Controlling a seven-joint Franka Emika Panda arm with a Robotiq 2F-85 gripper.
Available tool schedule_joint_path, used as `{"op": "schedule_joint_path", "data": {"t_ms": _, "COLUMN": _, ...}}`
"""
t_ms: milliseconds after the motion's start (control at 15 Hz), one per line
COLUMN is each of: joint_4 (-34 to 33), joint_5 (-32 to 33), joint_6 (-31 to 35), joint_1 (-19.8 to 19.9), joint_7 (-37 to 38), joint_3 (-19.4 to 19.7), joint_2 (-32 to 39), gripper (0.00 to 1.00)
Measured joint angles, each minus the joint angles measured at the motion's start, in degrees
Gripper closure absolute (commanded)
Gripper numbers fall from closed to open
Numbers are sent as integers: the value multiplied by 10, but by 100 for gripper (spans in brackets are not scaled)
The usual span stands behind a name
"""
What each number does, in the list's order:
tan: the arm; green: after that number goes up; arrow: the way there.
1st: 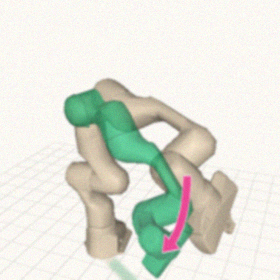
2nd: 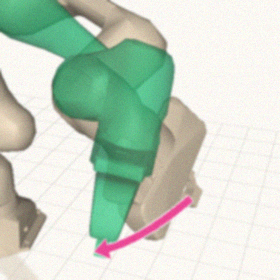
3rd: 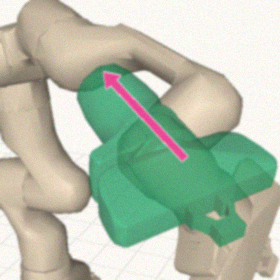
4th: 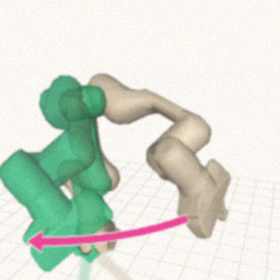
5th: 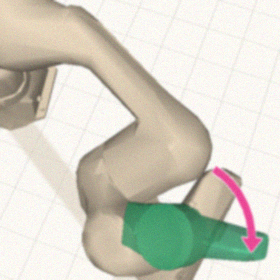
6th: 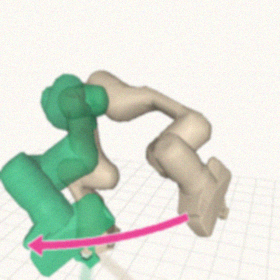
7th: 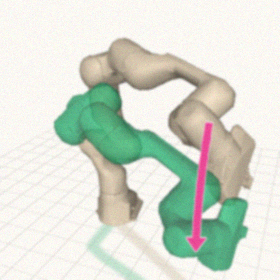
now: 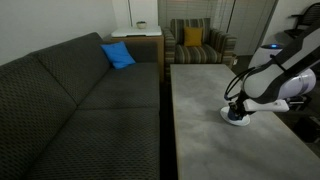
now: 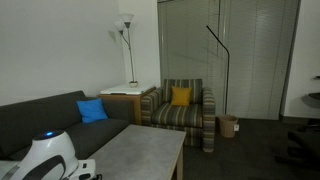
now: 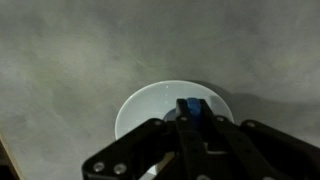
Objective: Remove the mug from the white plate and place on the table
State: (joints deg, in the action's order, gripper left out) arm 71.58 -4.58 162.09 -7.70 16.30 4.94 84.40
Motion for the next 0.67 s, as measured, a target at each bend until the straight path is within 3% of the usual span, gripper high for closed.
{"op": "schedule_joint_path", "data": {"t_ms": 667, "joint_4": 0, "joint_5": 0, "joint_6": 1, "joint_1": 0, "joint_7": 0, "joint_3": 0, "joint_2": 0, "gripper": 97}}
